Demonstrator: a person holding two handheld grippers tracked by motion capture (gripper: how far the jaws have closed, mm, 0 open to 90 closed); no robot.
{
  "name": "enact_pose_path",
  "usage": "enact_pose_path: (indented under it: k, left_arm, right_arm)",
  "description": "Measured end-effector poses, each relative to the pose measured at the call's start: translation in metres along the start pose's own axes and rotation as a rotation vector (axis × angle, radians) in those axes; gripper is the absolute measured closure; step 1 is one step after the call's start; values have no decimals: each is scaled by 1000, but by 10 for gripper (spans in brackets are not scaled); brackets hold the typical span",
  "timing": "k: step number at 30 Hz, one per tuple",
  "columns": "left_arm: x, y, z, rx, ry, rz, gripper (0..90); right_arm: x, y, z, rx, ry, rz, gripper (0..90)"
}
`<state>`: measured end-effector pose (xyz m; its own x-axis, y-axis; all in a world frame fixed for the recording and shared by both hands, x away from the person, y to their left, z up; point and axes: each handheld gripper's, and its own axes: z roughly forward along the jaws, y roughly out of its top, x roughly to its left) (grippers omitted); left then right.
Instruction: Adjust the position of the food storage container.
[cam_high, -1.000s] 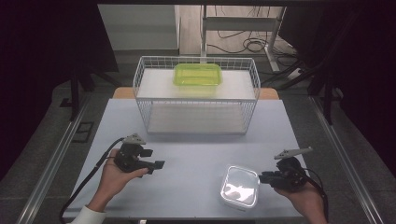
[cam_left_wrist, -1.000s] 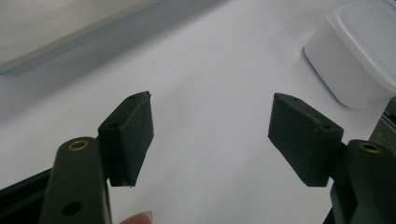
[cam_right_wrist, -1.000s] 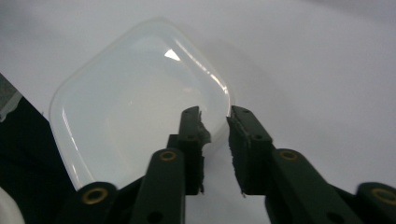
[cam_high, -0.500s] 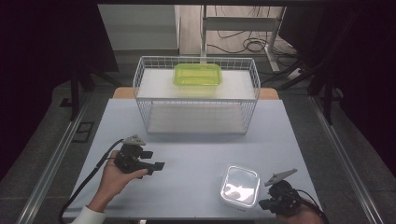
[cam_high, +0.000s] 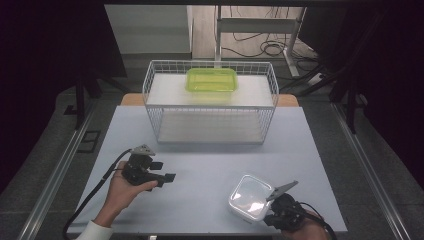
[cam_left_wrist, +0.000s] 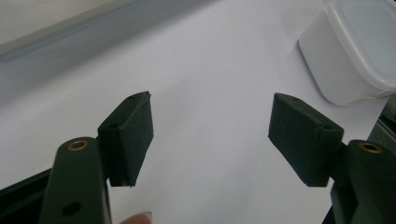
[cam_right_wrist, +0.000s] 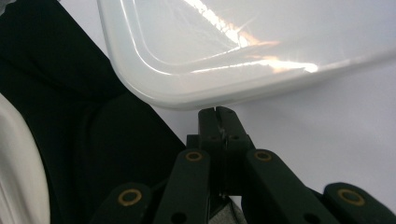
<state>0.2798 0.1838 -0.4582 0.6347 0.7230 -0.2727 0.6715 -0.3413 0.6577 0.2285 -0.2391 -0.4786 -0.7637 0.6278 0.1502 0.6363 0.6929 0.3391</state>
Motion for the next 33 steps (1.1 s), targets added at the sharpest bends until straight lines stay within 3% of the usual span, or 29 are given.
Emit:
enact_pose_path:
  k: [4, 8, 13, 25, 29, 33]
  left_arm:
    - [1, 0, 1, 5, 1, -3, 300]
    - [2, -1, 2, 10, 5, -8, 300]
    - [4, -1, 1, 8, 7, -14, 300]
    - [5, -1, 5, 17, 9, -14, 299]
    - [5, -1, 3, 9, 12, -15, 298]
    - [4, -1, 1, 1, 17, -14, 295]
  right_arm:
    - [7, 15, 10, -13, -3, 5, 891]
    - [13, 34, 23, -60, 3, 36, 891]
    - [19, 50, 38, -89, -6, 33, 891]
    - [23, 64, 52, -139, -14, 41, 890]
    - [25, 60, 44, -158, -11, 36, 890]
    - [15, 43, 16, -214, -36, 71, 891]
